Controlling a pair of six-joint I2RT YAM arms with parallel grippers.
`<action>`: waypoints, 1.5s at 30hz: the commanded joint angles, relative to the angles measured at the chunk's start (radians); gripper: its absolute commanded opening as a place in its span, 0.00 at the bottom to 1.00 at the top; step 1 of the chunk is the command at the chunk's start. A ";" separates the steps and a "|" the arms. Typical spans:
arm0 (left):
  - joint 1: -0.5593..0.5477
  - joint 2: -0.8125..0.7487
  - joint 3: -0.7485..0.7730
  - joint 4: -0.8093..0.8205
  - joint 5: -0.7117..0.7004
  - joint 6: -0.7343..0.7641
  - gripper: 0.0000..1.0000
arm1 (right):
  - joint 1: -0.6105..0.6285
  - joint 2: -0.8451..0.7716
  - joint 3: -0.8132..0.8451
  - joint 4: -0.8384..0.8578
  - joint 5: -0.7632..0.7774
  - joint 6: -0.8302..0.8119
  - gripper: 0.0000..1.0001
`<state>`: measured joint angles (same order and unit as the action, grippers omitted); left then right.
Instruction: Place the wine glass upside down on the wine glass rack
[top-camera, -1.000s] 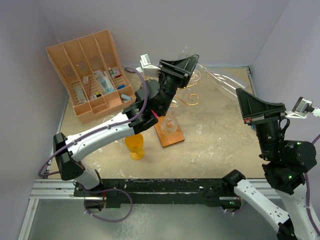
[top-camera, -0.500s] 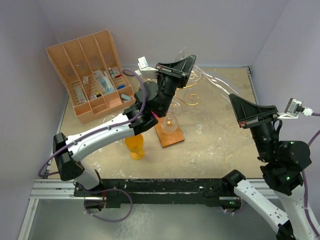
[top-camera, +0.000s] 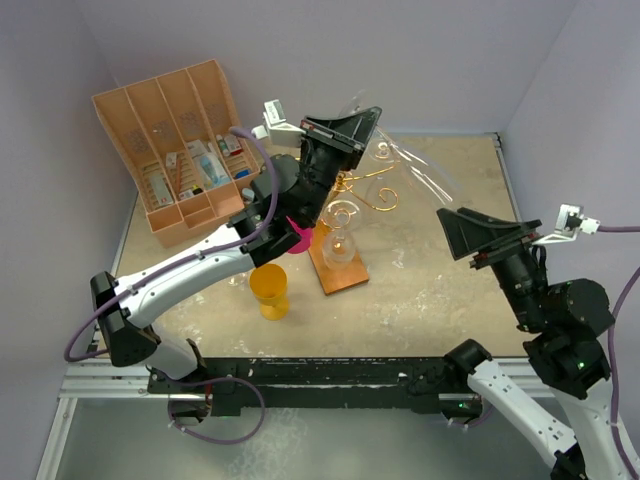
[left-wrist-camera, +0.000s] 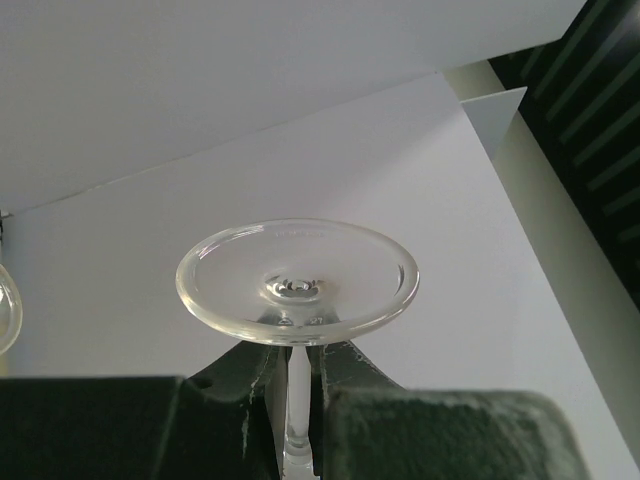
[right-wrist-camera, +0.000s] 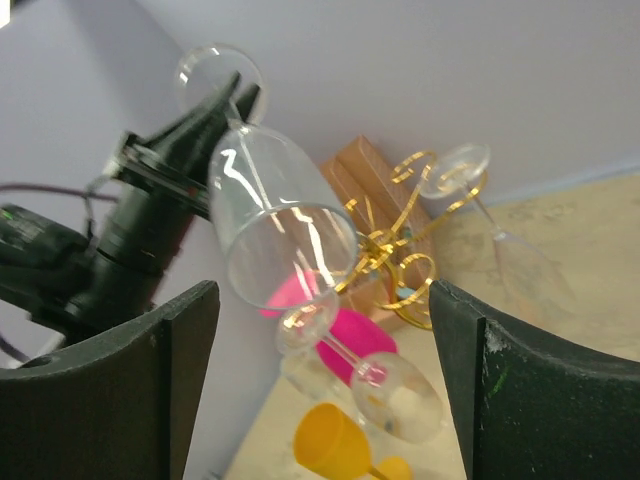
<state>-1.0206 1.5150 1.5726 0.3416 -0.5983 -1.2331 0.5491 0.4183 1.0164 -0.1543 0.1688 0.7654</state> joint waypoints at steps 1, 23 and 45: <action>0.004 -0.080 0.008 -0.005 0.108 0.133 0.00 | 0.006 -0.063 0.061 -0.116 -0.057 -0.151 0.87; 0.002 -0.235 -0.139 -0.058 0.684 0.620 0.00 | 0.006 0.120 0.289 -0.126 -0.258 -0.340 0.81; 0.001 -0.241 -0.192 0.038 0.835 0.652 0.00 | 0.006 0.297 0.184 0.036 -0.530 -0.249 0.60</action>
<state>-1.0195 1.2991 1.3762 0.2806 0.2146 -0.5827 0.5560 0.6952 1.2198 -0.2157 -0.3157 0.4911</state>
